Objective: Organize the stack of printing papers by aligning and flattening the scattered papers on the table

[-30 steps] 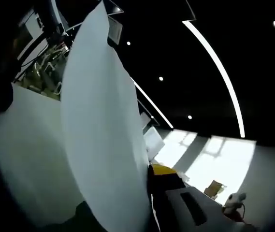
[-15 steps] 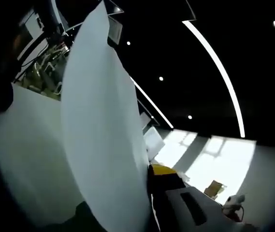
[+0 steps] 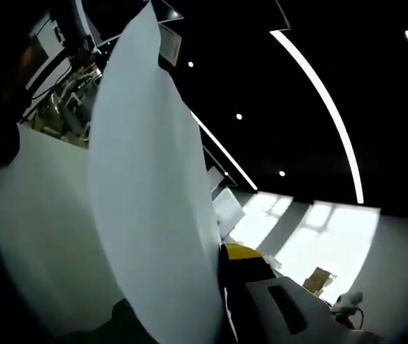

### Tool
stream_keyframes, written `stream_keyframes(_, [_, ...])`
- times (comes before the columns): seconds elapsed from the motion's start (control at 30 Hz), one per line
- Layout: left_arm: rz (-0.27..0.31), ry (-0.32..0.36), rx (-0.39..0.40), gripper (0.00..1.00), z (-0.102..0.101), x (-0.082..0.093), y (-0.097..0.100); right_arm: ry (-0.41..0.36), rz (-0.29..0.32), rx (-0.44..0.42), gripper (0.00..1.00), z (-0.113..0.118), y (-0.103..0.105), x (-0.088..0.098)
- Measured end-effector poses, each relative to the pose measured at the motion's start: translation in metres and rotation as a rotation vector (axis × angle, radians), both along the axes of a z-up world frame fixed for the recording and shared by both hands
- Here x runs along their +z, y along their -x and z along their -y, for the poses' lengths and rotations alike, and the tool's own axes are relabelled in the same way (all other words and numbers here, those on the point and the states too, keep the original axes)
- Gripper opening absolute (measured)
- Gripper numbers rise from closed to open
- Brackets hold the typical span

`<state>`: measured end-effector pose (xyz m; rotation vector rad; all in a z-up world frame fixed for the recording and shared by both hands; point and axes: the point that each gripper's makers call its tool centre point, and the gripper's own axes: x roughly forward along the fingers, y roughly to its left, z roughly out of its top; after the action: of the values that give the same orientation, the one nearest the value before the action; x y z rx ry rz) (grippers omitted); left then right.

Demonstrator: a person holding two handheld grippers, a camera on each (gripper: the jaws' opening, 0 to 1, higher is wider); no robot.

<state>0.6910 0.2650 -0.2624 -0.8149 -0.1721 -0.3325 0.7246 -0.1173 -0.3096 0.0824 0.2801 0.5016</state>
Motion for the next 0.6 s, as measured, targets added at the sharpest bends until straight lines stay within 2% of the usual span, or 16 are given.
stream_keyframes(0.43, [0.000,0.000,-0.001,0.06,0.000,0.000,-0.001,-0.012,-0.034,-0.044,0.90,0.012,-0.008,-0.012])
stream_keyframes(0.6, [-0.001,-0.005,-0.002,0.06,0.000,0.000,-0.001,-0.027,-0.072,-0.092,0.86,0.024,-0.012,-0.021])
